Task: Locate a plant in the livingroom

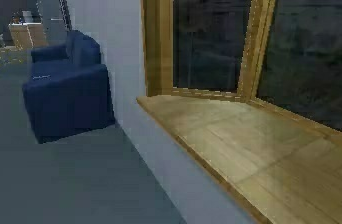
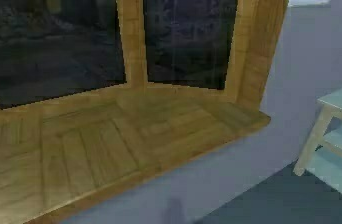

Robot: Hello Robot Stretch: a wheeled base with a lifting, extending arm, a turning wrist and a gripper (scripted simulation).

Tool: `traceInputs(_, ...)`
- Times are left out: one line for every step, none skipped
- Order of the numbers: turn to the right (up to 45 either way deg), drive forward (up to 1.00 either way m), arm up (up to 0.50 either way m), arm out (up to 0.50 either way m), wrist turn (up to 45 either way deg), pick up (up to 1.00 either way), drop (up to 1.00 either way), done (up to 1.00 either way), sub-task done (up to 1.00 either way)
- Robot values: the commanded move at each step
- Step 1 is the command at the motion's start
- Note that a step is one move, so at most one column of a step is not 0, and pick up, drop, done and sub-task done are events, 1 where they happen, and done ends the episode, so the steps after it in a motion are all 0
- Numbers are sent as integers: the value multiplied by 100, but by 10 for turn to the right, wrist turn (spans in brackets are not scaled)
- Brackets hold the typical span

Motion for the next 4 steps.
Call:
traceInputs(-450,0,0,0,0,0,0,0,0)
traceInputs(-450,0,0,0,0,0,0,0,0)
traceInputs(-450,0,0,0,0,0,0,0,0)
traceInputs(-270,0,0,0,0,0,0,0,0)
